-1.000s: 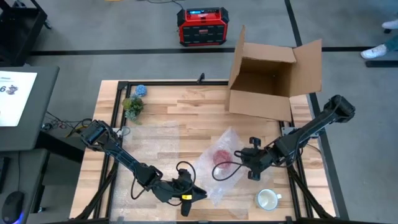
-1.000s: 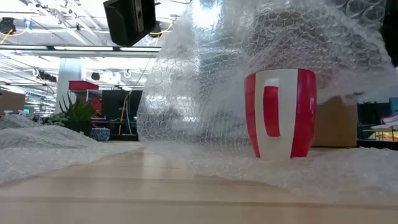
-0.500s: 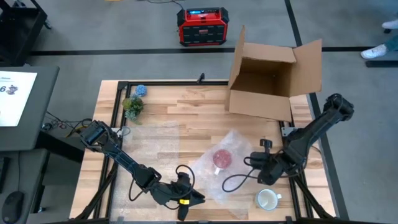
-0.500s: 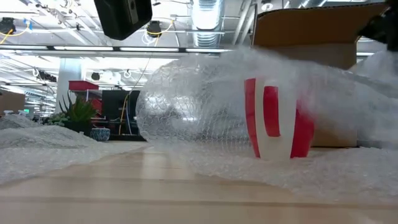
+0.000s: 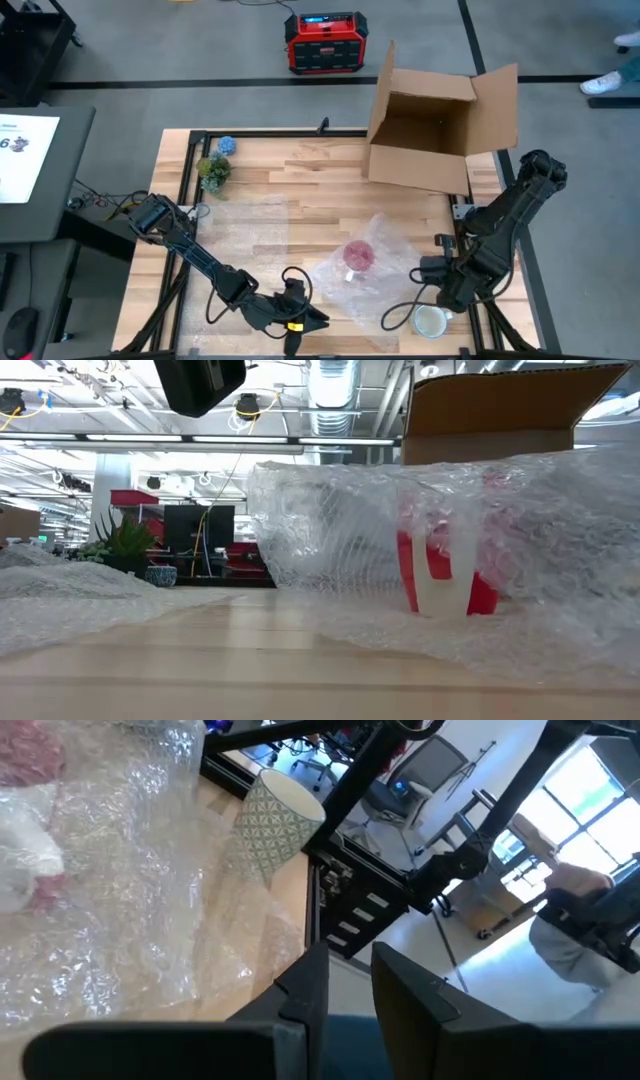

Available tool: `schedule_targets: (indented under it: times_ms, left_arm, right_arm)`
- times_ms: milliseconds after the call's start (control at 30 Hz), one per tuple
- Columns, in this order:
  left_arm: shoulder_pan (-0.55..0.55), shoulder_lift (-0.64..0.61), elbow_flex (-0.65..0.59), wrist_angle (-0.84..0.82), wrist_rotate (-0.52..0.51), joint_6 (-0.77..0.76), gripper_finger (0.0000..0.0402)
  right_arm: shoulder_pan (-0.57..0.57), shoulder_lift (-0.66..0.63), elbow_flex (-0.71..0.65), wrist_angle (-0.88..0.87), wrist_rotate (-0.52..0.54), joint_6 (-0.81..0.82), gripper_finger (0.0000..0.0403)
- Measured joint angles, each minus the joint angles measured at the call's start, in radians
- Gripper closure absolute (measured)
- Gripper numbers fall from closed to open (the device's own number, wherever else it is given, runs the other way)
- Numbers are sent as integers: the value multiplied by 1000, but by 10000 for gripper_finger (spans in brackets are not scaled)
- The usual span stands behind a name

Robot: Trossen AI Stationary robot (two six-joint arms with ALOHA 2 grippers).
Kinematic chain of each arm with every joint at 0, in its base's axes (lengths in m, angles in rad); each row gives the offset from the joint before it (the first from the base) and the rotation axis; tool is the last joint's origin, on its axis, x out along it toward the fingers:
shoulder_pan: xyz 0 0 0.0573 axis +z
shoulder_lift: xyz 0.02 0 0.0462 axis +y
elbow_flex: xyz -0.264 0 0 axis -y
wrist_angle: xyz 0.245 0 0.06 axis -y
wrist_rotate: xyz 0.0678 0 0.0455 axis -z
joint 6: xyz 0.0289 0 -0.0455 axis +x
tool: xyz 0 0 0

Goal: Wrap mug
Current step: Wrap the red mug in the right bubble wrap

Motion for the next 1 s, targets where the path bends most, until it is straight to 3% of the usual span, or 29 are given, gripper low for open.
schedule_targets:
  times_ms: [267,567,767,900,1000]
  left_arm:
    - [0,0,0,-4,0,9,343]
    - [0,-1,0,-20,0,10,343]
    - [1,-1,0,-25,0,10,343]
    - [3,-1,0,-25,0,19,343]
    - [6,-1,0,-25,-1,37,343]
  right_arm:
    - [-3,0,0,-68,-118,1,393]
    - [-29,-1,109,-226,-191,-39,317]
    - [-28,0,179,-243,-250,-121,272]
    - [-44,0,250,-207,-214,-203,254]
    - [-78,0,288,-138,-101,-326,251]
